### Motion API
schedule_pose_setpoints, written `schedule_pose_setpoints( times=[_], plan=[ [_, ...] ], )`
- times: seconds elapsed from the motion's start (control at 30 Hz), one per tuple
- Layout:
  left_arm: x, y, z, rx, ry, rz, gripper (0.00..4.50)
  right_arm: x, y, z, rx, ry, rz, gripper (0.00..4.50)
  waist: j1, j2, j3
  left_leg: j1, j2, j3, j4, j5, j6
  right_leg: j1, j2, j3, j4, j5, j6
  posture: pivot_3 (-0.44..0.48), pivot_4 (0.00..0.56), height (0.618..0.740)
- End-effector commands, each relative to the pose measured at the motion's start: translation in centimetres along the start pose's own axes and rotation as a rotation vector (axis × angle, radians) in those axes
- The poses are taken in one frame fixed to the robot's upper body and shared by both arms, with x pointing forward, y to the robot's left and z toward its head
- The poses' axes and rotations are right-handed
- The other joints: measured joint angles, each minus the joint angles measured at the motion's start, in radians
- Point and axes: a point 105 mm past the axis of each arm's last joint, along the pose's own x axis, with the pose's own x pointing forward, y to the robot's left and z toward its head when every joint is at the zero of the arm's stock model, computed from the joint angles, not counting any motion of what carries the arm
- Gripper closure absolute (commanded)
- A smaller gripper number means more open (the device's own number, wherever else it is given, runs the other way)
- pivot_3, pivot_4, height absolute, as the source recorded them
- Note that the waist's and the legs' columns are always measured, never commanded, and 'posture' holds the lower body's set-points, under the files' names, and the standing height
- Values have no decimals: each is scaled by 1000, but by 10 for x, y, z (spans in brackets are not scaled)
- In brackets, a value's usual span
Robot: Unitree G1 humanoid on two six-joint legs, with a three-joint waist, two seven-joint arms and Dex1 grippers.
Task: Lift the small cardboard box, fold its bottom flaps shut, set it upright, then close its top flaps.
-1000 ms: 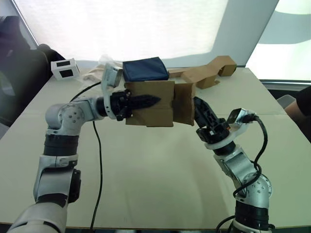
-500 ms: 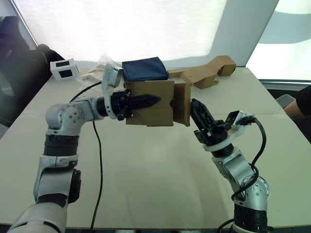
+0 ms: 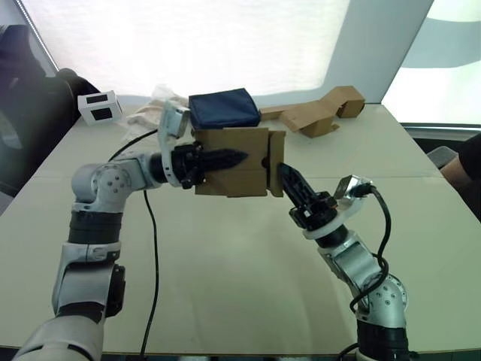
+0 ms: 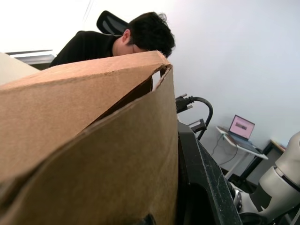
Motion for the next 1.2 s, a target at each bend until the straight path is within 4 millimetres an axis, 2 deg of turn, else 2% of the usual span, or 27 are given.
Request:
schedule_pose_setpoints(
  times=[0.03,0.3,0.57,0.97,1.2],
  plan=[
    [5,-9,8,54,-7,-45,4500,7,19,-1,-11,-1,75,3205,0,0,0,0,0,0,0,0,0,0,0,0,0,0,0,0,150,740],
    [11,-4,5,69,-14,-35,4500,11,22,-12,20,20,86,3205,0,0,0,0,0,0,0,0,0,0,0,0,0,0,0,0,150,740],
    [17,-2,5,70,-41,-42,4500,18,16,-22,1,48,54,3205,0,0,0,0,0,0,0,0,0,0,0,0,0,0,0,0,150,740],
    [14,-1,2,62,-45,-29,4500,21,11,-14,-4,-12,29,3205,0,0,0,0,0,0,0,0,0,0,0,0,0,0,0,0,150,740],
    [9,0,8,60,-64,-17,4500,16,5,-6,19,-43,12,3205,0,0,0,0,0,0,0,0,0,0,0,0,0,0,0,0,150,740]
  ],
)
